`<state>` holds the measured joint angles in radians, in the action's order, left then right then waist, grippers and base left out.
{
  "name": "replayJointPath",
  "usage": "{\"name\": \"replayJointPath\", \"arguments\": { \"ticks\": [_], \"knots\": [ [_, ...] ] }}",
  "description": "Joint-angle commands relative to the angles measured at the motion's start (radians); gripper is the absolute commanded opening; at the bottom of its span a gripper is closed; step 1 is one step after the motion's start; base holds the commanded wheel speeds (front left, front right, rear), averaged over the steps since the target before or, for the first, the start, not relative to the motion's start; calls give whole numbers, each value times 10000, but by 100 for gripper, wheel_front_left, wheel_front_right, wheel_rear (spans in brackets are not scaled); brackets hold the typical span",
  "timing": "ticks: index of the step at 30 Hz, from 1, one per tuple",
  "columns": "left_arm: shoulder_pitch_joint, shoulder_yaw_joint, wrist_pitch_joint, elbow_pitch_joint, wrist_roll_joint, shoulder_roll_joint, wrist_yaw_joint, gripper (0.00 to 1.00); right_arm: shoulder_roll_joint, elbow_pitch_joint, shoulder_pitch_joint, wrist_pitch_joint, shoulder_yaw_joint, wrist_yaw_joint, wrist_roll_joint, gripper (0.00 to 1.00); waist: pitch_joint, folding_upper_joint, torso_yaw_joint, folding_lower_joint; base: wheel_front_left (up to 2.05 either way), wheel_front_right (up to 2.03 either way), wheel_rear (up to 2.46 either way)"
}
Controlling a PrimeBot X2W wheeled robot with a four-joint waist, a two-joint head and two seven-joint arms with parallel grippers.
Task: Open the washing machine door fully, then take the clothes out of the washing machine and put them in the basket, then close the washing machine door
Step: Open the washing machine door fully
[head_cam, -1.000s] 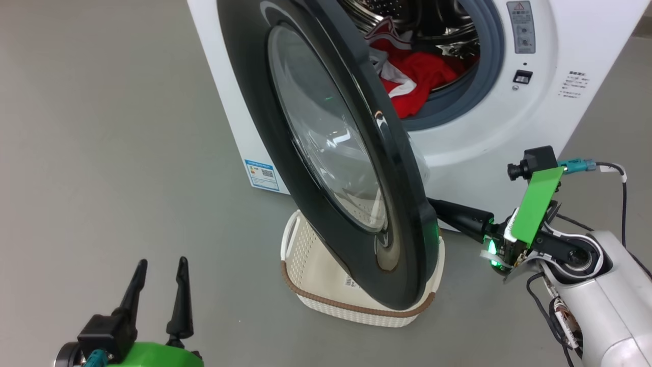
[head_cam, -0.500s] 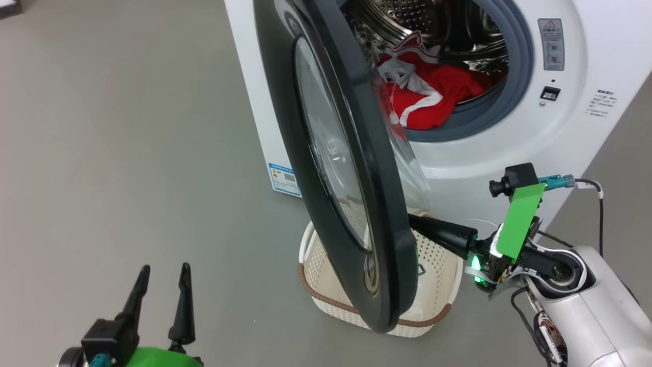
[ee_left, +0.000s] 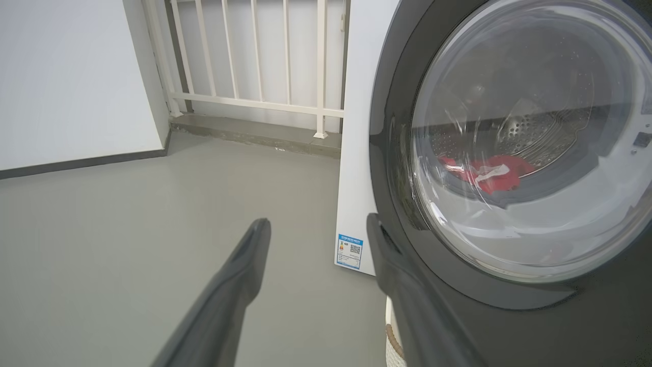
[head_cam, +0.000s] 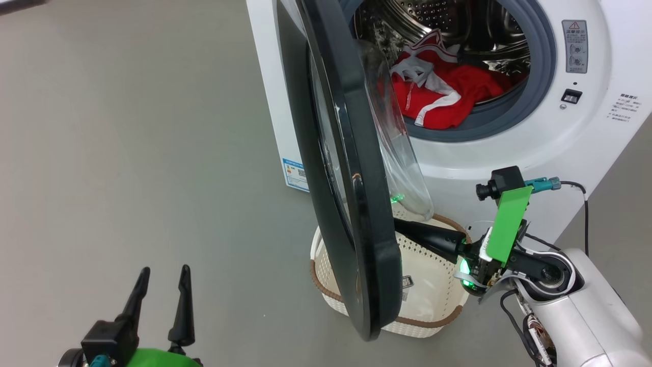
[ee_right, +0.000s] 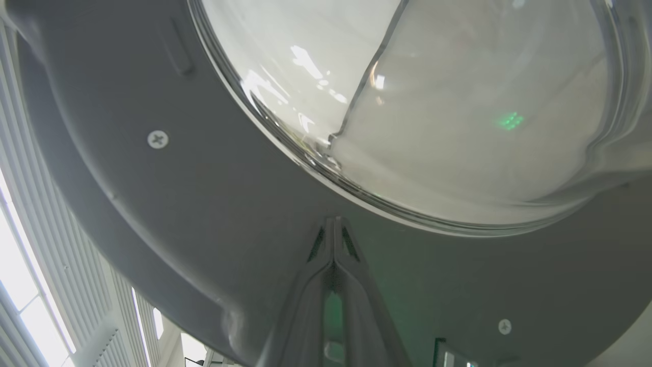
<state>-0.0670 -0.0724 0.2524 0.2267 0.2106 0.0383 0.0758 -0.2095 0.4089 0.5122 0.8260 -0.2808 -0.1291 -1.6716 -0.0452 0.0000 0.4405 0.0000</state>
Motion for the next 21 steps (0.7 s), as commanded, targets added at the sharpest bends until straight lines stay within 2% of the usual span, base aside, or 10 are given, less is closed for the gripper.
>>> {"name": "replayJointPath", "arguments": {
  "ticks": [1, 21],
  "knots": [
    [-229, 299, 94, -243, -59, 206, 20, 100, 218, -301, 77, 100, -128, -16, 114, 0, -14, 0, 12, 1, 0, 0, 0],
    [-236, 319, 94, -277, -10, 184, -21, 100, 550, -338, 100, 398, 11, -16, 332, 0, -64, 0, 5, 0, 0, 0, 0]
  ]
}}
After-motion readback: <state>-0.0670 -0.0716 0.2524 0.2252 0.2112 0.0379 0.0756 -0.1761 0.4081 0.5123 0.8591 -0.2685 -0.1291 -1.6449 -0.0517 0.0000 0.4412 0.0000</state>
